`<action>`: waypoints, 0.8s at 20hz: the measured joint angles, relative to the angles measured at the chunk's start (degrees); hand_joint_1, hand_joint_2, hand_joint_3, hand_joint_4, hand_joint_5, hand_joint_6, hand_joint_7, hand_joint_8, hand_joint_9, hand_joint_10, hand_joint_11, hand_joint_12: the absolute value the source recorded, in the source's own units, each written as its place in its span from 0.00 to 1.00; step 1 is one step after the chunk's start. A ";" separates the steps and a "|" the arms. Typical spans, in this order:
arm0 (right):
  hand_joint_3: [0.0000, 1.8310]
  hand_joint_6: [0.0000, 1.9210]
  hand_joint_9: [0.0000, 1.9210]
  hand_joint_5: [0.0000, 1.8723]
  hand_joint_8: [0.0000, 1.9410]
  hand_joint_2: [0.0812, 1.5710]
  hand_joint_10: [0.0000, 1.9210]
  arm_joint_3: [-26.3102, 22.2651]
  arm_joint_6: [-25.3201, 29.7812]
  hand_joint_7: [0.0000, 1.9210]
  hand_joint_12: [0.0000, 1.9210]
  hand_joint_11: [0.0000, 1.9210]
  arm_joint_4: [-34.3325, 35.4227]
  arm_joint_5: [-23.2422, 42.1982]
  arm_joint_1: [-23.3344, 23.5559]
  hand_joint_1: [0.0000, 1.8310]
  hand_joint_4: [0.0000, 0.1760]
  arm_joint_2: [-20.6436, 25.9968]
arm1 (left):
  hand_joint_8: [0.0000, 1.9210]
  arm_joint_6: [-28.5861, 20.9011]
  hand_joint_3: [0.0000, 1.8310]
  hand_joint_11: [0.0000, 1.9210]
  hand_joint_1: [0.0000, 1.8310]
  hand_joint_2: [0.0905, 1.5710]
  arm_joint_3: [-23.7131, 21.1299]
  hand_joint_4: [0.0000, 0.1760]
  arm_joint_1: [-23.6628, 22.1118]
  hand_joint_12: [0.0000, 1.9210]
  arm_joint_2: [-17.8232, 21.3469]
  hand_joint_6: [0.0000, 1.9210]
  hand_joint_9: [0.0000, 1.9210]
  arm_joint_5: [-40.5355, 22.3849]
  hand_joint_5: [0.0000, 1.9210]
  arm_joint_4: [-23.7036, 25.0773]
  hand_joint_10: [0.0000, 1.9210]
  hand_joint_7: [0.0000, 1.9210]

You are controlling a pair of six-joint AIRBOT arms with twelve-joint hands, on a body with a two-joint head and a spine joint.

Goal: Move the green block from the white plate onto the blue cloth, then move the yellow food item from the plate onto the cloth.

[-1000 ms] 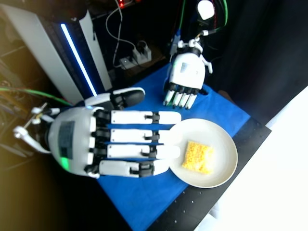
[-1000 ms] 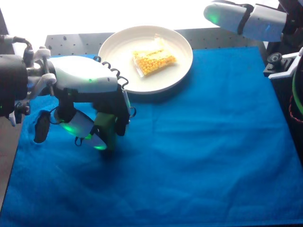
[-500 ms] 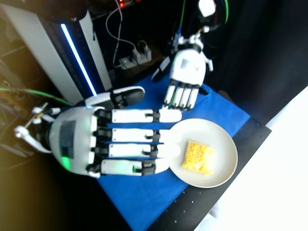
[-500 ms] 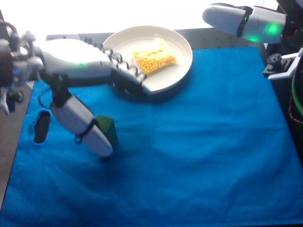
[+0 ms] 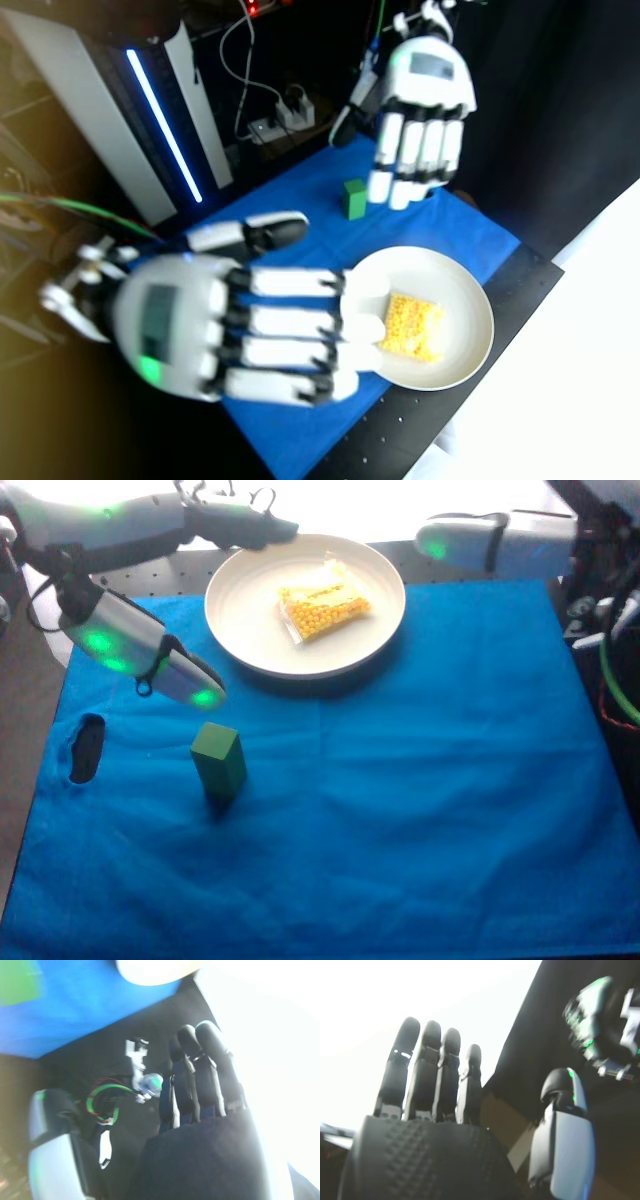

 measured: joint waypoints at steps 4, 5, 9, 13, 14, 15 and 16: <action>0.00 0.00 0.22 0.16 0.00 0.49 0.00 5.11 0.09 0.20 0.64 0.07 -9.35 -7.98 6.51 0.35 0.55 -2.64 | 0.00 8.13 0.01 0.00 0.33 0.48 2.01 0.43 0.00 0.39 -0.02 0.00 0.10 5.33 0.00 -8.35 0.01 0.07; 0.00 0.00 0.23 0.16 0.00 0.48 0.00 5.86 0.17 0.20 0.67 0.06 -12.28 -10.51 8.48 0.35 0.49 -3.06 | 0.00 8.57 0.01 0.00 0.33 0.49 2.62 0.30 0.00 0.34 -0.04 0.00 0.08 6.29 0.00 -9.55 0.00 0.05; 0.00 0.00 0.22 0.14 0.00 0.46 0.00 8.92 0.24 0.23 0.71 0.00 -19.54 -16.92 12.11 0.35 0.13 -5.49 | 0.00 10.49 0.00 0.00 0.29 0.47 4.66 0.46 0.00 0.17 -1.16 0.00 0.03 8.44 0.00 -13.29 0.00 0.00; 0.00 0.00 0.27 0.09 0.00 0.52 0.02 13.75 0.37 0.20 0.75 0.10 -28.30 -23.65 11.69 0.34 0.27 -8.98 | 0.00 10.54 0.00 0.00 0.30 0.46 5.46 0.75 -0.26 0.21 -1.57 0.00 0.05 9.20 0.00 -14.95 0.00 0.01; 0.00 0.00 0.28 0.11 0.00 0.51 0.02 14.38 0.42 0.21 0.72 0.13 -29.33 -24.48 11.69 0.35 0.16 -9.44 | 0.00 10.56 0.00 0.00 0.30 0.46 5.75 0.72 -0.66 0.21 -1.75 0.00 0.05 9.33 0.00 -14.93 0.00 0.01; 0.00 0.00 0.31 0.13 0.01 0.51 0.02 14.64 0.39 0.25 0.70 0.18 -29.64 -25.03 11.69 0.36 0.06 -9.64 | 0.00 10.71 0.00 0.00 0.30 0.46 6.03 0.69 -1.09 0.22 -2.12 0.00 0.05 9.49 0.00 -14.95 0.00 0.02; 0.00 0.00 0.31 0.13 0.00 0.51 0.01 15.06 0.44 0.24 0.69 0.16 -30.71 -25.51 11.72 0.35 0.15 -10.03 | 0.00 10.69 0.00 0.00 0.31 0.47 6.08 0.64 -1.62 0.23 -2.40 0.00 0.06 9.44 0.00 -15.08 0.00 0.02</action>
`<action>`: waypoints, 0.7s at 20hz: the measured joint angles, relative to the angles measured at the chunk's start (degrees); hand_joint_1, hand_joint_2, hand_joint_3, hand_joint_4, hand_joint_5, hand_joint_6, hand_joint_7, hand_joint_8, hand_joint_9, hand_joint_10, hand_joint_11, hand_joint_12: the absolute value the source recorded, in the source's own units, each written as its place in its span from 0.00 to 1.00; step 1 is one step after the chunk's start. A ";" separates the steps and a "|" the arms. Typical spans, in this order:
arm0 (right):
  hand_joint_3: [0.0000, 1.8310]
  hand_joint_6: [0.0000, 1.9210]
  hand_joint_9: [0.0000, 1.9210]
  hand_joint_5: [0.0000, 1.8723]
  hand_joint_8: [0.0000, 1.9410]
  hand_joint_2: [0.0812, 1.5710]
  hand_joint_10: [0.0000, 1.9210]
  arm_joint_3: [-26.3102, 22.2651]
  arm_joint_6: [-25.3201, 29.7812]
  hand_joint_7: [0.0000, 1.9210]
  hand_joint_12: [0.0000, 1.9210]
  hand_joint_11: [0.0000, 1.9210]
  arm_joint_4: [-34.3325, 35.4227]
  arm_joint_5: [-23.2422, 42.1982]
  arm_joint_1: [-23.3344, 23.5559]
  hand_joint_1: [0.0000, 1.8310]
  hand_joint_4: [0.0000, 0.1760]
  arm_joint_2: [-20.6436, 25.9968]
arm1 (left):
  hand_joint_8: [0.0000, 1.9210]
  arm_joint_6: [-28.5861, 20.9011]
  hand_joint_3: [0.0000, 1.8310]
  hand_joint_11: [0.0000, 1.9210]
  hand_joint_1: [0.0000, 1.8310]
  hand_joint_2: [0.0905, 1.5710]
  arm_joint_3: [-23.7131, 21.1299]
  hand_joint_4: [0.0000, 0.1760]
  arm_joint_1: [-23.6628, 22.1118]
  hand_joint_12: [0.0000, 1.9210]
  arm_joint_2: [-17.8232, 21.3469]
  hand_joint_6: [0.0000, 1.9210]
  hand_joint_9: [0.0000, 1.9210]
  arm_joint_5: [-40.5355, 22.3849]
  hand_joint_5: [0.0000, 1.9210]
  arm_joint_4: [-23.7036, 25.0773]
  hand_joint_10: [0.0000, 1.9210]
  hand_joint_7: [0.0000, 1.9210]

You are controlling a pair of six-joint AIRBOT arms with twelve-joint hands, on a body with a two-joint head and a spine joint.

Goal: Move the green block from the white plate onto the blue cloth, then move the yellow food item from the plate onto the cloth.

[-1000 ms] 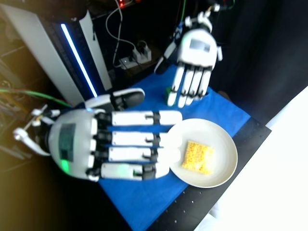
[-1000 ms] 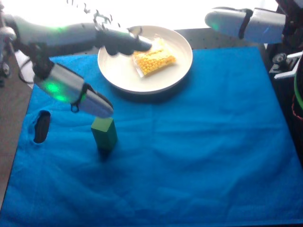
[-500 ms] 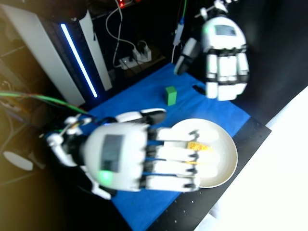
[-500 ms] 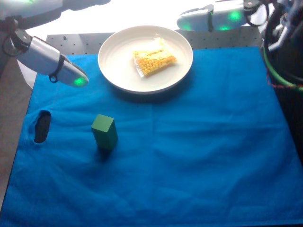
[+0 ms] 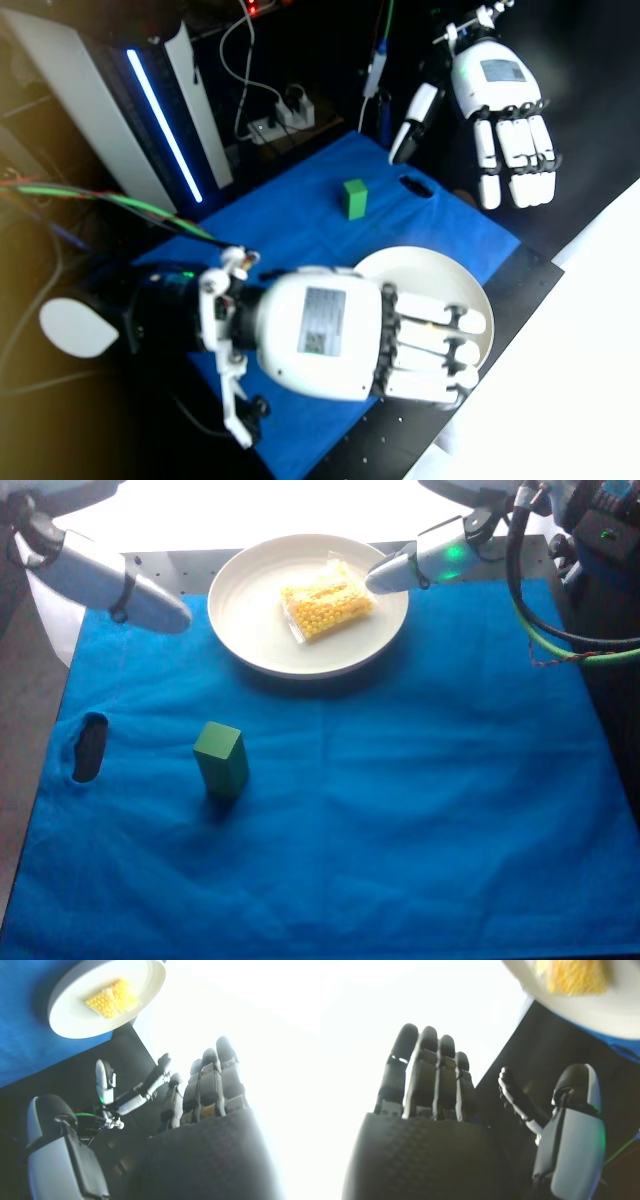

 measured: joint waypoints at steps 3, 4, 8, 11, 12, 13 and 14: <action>0.00 0.00 0.31 0.13 0.00 0.49 0.01 1.42 0.00 0.25 0.71 0.12 -1.49 -2.47 0.02 0.36 0.07 -1.99 | 0.00 0.00 0.00 0.00 0.30 0.47 0.04 0.81 -0.26 0.23 -0.76 0.00 0.06 -0.66 0.00 0.09 0.00 0.02; 0.00 0.00 0.32 0.14 0.00 0.48 0.01 1.62 0.00 0.25 0.72 0.13 -1.51 -2.97 0.02 0.36 0.12 -2.47 | 0.00 0.00 0.00 0.00 0.30 0.47 0.04 0.88 -0.44 0.24 -1.05 0.00 0.06 -0.63 0.00 0.11 0.00 0.03; 0.00 0.00 0.30 0.14 0.00 0.45 0.00 2.84 0.04 0.26 0.69 0.07 -1.57 -3.32 0.02 0.33 0.23 -4.68 | 0.00 0.00 0.00 0.00 0.28 0.47 0.04 0.58 -0.61 0.28 -1.46 0.00 0.08 -1.14 0.00 0.13 0.00 0.04; 0.00 0.00 0.31 0.14 0.00 0.44 0.00 3.34 0.02 0.27 0.68 0.09 -1.75 -3.82 0.02 0.32 0.25 -5.68 | 0.00 0.00 0.00 0.00 0.27 0.47 0.04 0.63 -0.72 0.24 -1.46 0.00 0.07 -1.25 0.00 0.09 0.00 0.03; 0.00 0.00 0.35 0.16 0.00 0.45 0.02 3.48 0.00 0.30 0.72 0.11 -1.79 -4.28 0.02 0.34 0.10 -5.95 | 0.00 0.00 0.00 0.00 0.27 0.47 0.04 0.63 -0.72 0.24 -1.46 0.00 0.07 -1.27 0.00 0.09 0.00 0.04; 0.00 0.00 0.35 0.17 0.00 0.44 0.01 3.78 0.02 0.30 0.72 0.11 -1.88 -4.52 0.02 0.34 0.09 -6.36 | 0.00 -0.02 0.00 0.00 0.26 0.47 0.04 0.65 -0.72 0.24 -1.46 0.00 0.07 -1.49 0.00 0.09 0.00 0.04; 0.00 0.00 0.29 0.17 0.00 0.45 0.00 4.09 0.02 0.26 0.64 0.10 -1.95 -4.79 0.02 0.36 0.16 -6.69 | 0.00 -0.04 0.00 0.00 0.27 0.47 0.04 0.60 -0.85 0.23 -1.46 0.00 0.07 -1.55 0.00 0.09 0.00 0.03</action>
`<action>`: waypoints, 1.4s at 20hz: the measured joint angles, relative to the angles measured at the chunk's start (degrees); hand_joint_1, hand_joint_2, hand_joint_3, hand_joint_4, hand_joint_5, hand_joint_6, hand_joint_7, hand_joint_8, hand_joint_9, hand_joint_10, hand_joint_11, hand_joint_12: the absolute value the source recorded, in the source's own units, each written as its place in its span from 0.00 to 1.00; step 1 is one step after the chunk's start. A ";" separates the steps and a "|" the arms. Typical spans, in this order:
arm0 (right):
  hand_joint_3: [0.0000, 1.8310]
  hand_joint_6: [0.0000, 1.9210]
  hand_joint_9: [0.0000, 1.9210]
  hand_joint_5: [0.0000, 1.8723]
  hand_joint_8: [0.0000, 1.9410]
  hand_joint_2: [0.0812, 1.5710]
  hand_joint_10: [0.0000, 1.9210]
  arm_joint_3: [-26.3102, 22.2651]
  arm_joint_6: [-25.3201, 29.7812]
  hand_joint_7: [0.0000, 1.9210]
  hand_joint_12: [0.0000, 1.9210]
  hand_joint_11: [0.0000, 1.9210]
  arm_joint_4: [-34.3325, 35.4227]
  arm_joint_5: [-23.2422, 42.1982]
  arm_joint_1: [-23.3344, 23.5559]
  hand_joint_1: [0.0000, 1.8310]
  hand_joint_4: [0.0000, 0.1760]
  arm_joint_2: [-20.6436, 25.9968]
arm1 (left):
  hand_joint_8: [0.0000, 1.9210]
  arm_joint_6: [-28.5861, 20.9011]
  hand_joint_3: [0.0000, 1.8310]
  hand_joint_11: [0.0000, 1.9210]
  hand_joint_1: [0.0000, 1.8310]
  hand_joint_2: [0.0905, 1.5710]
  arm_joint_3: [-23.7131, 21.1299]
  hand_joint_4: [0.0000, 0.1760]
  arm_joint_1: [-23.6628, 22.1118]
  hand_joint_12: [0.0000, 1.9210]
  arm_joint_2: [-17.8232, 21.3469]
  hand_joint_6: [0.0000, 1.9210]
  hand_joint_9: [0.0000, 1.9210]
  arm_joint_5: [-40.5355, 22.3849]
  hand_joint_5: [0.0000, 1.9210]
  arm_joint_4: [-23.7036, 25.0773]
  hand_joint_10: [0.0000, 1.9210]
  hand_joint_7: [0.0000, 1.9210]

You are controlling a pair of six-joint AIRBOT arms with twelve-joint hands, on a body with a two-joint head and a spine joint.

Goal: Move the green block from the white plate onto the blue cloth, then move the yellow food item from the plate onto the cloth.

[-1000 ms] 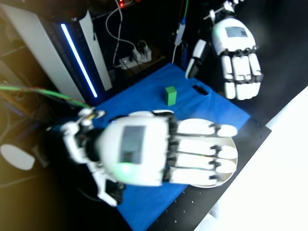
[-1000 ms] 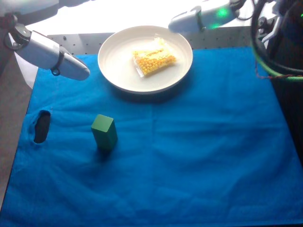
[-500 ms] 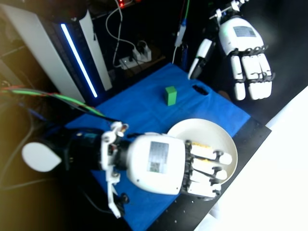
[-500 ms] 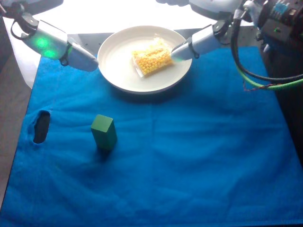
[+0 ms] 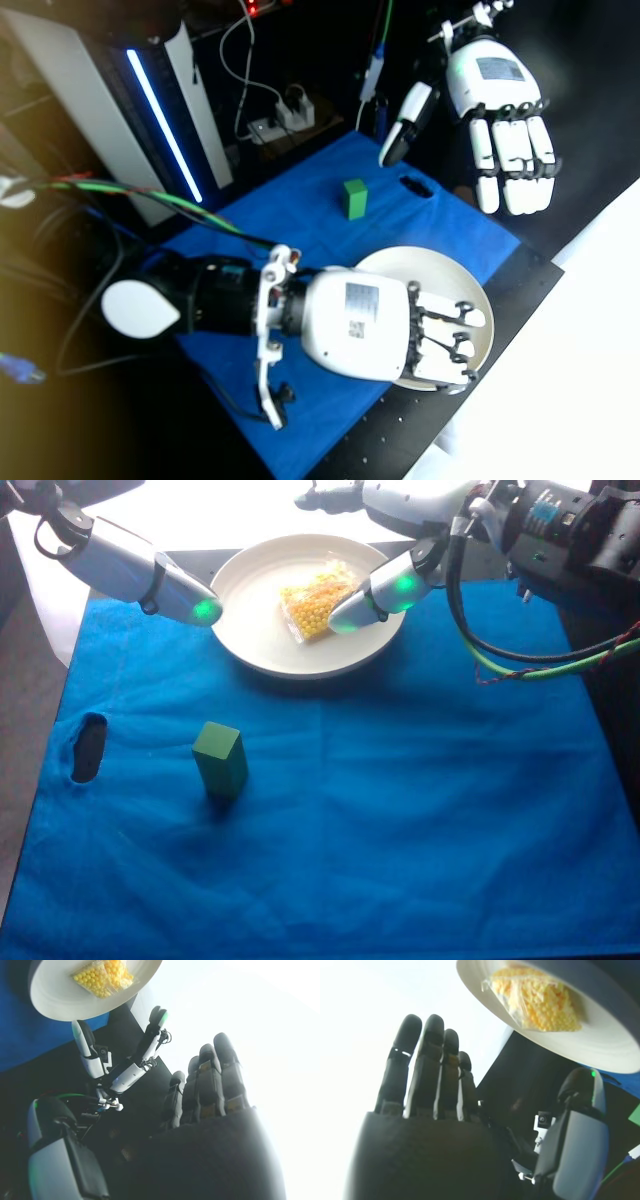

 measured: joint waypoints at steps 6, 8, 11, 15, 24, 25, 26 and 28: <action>0.00 0.00 0.41 0.32 0.01 0.52 0.02 1.27 0.07 0.37 0.58 0.24 -0.83 -0.98 0.00 0.47 0.00 -1.75 | 0.00 -0.26 0.00 0.00 0.27 0.46 -0.24 0.57 -0.17 0.26 0.00 0.00 0.08 -0.87 0.00 -0.02 0.00 0.04; 0.00 0.00 0.45 0.37 0.00 0.55 0.01 1.62 0.07 0.42 0.53 0.28 -0.79 -1.22 0.00 0.52 0.00 -1.73 | 0.00 -0.48 0.00 0.00 0.27 0.46 -0.24 0.57 -0.42 0.28 0.00 0.00 0.09 -1.25 0.00 -0.02 0.00 0.04; 0.00 0.00 0.52 0.48 0.01 0.59 0.02 1.88 0.09 0.53 0.61 0.29 -0.72 -1.68 0.00 0.59 0.00 -1.68 | 0.00 -0.61 0.00 0.00 0.28 0.46 -0.26 0.74 -0.46 0.29 -0.02 0.00 0.10 -1.33 0.00 -0.02 0.00 0.03; 0.00 0.36 0.47 0.61 0.53 0.65 0.49 2.21 0.15 0.46 0.87 0.33 -0.70 -1.64 0.00 0.65 0.00 -1.70 | 0.00 -0.61 0.00 0.00 0.27 0.46 -0.24 0.74 -0.46 0.26 0.00 0.00 0.09 -1.33 0.00 -0.02 0.00 0.03; 0.00 0.31 0.40 0.63 0.35 0.64 0.46 2.56 0.17 0.46 0.82 0.26 -0.31 -1.64 0.00 0.66 0.00 -1.75 | 0.00 -0.59 0.00 0.01 0.27 0.46 -0.24 0.78 -0.46 0.20 -0.02 0.00 0.07 -1.36 0.00 -0.04 0.00 0.05; 0.00 0.11 0.42 0.53 0.18 0.59 0.42 2.67 0.15 0.50 0.81 0.26 0.00 -1.64 0.00 0.62 0.00 -1.86 | 0.00 -0.61 0.00 0.01 0.28 0.46 -0.24 0.78 -0.46 0.19 -0.02 0.00 0.07 -1.36 0.00 -0.02 0.00 0.05; 0.00 0.03 0.43 0.51 0.08 0.57 0.35 2.67 0.13 0.52 0.78 0.27 0.00 -1.62 0.00 0.59 0.00 -1.90 | 0.00 -0.61 0.00 0.01 0.28 0.46 -0.24 0.77 -0.46 0.19 -0.07 0.00 0.07 -1.36 0.00 -0.02 0.00 0.06; 0.00 0.00 0.46 0.46 0.02 0.53 0.26 2.67 0.15 0.55 0.73 0.28 -0.24 -1.31 0.00 0.57 0.00 -2.10 | 0.00 -0.61 0.00 0.01 0.28 0.47 -0.24 0.66 -0.46 0.19 -0.11 0.00 0.07 -1.36 0.00 -0.02 0.00 0.06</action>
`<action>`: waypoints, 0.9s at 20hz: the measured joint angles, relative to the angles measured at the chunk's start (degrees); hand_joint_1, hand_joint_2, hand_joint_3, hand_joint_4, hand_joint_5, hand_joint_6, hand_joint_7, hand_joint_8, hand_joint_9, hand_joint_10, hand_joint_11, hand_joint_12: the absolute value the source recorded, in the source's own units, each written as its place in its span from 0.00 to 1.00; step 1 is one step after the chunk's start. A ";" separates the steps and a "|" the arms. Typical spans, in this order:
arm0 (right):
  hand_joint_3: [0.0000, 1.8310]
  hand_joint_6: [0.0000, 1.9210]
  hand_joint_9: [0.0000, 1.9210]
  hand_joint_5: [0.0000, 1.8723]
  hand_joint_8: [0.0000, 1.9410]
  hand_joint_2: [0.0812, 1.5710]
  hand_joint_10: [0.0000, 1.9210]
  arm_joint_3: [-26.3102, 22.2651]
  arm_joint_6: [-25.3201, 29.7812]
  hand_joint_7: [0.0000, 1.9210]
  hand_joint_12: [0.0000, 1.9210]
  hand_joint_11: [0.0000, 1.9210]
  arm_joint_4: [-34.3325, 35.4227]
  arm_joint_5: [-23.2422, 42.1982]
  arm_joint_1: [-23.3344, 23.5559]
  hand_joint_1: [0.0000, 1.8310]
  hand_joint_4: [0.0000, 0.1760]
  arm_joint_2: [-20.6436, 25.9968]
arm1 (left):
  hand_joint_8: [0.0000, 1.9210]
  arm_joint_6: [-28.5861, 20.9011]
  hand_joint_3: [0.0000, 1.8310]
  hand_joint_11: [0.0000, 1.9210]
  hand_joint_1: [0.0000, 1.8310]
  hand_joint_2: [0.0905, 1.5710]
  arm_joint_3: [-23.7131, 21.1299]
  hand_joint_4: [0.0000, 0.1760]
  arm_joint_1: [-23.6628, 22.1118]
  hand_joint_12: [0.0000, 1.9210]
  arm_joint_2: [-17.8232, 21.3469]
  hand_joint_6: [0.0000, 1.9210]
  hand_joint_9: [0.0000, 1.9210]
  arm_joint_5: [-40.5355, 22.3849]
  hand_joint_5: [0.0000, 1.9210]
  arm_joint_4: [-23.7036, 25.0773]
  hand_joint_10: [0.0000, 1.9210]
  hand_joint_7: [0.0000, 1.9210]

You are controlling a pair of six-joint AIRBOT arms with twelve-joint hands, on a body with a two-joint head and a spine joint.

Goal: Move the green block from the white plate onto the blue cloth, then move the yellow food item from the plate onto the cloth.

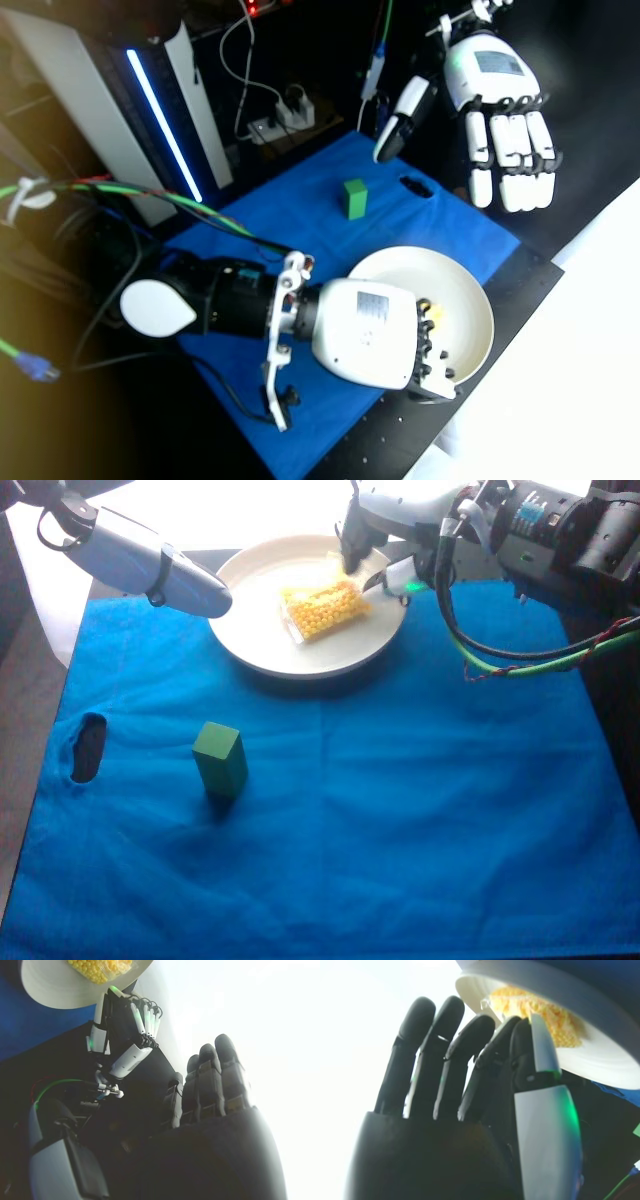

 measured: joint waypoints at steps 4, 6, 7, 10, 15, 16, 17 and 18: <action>0.00 0.00 0.44 0.34 0.00 0.52 0.09 -0.31 0.00 0.47 0.62 0.22 -0.07 0.35 0.00 0.53 0.00 -1.18 | 0.00 -0.02 0.00 0.00 0.26 0.48 0.07 0.41 0.00 0.21 0.00 0.00 0.08 -0.09 0.00 -0.72 0.00 0.05; 0.00 0.00 0.46 0.31 0.00 0.50 0.05 -0.37 0.00 0.44 0.57 0.29 -0.20 0.42 0.00 0.52 0.00 -1.99 | 0.00 -0.02 0.00 0.00 0.25 0.49 0.13 0.40 0.28 0.20 0.00 0.00 0.07 -0.46 0.00 -1.27 0.00 0.05; 0.00 0.00 0.42 0.29 0.00 0.51 0.01 -0.44 0.00 0.40 0.51 0.26 -0.35 0.66 0.00 0.51 0.04 -2.21 | 0.00 -0.28 0.00 0.00 0.24 0.50 0.13 0.37 0.48 0.20 0.00 0.00 0.06 -0.52 0.00 -1.27 0.00 0.04; 0.00 0.00 0.44 0.28 0.00 0.50 0.01 -0.28 0.00 0.39 0.55 0.28 -0.87 0.79 0.00 0.53 0.00 -2.27 | 0.00 -0.70 0.00 0.00 0.22 0.53 0.13 0.27 0.72 0.20 0.00 0.00 0.06 -0.94 0.00 -1.29 0.00 0.03; 0.00 0.00 0.40 0.29 0.00 0.51 0.00 2.62 0.00 0.36 0.55 0.21 -1.33 0.52 0.00 0.55 0.00 -4.28 | 0.00 -1.11 0.00 0.00 0.21 0.53 -0.02 0.27 0.98 0.18 0.00 0.00 0.06 -1.70 0.00 -1.29 0.00 0.04; 0.00 0.00 0.39 0.29 0.00 0.51 0.00 3.32 0.00 0.36 0.55 0.20 -1.38 0.57 0.00 0.54 0.00 -4.83 | 0.00 -1.14 0.00 0.00 0.21 0.53 -0.33 0.33 1.16 0.19 0.09 0.00 0.07 -1.84 0.00 -1.33 0.00 0.05; 0.00 0.00 0.40 0.29 0.00 0.52 0.01 3.85 0.00 0.37 0.55 0.20 -1.55 0.63 0.00 0.55 0.00 -5.25 | 0.00 -1.38 0.00 0.00 0.21 0.53 -0.44 0.36 1.31 0.19 0.13 0.00 0.07 -2.16 0.00 -1.29 0.00 0.05; 0.00 0.00 0.41 0.28 0.00 0.52 0.00 4.31 0.00 0.37 0.52 0.23 -1.84 0.68 0.00 0.55 0.00 -5.60 | 0.00 -1.40 0.00 0.00 0.22 0.54 -0.61 0.37 1.38 0.19 0.13 0.00 0.07 -2.21 0.00 -1.29 0.00 0.05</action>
